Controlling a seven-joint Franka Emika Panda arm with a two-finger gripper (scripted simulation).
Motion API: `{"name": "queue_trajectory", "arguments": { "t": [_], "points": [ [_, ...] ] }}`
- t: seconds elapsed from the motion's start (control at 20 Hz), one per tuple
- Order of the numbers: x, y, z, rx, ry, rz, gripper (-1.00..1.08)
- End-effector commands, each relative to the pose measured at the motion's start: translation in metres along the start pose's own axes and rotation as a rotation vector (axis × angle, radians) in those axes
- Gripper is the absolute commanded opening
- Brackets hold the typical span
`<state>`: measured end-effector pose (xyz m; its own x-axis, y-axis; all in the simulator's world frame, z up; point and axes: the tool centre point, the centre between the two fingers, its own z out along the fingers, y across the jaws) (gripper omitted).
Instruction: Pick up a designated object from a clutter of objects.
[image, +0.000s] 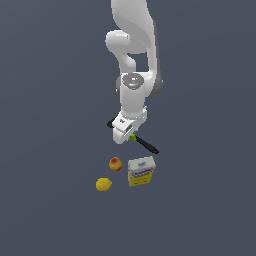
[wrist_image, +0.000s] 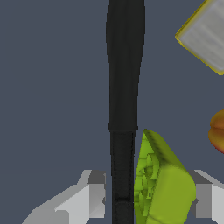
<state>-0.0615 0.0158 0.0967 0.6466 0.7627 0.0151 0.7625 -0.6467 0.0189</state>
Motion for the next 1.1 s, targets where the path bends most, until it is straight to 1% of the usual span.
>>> {"name": "queue_trajectory", "arguments": {
  "t": [0.0, 1.05],
  "points": [
    [-0.01, 0.004, -0.02, 0.0, 0.001, -0.001, -1.0],
    [-0.102, 0.043, -0.206, 0.014, -0.005, -0.006, -1.0]
  ]
}}
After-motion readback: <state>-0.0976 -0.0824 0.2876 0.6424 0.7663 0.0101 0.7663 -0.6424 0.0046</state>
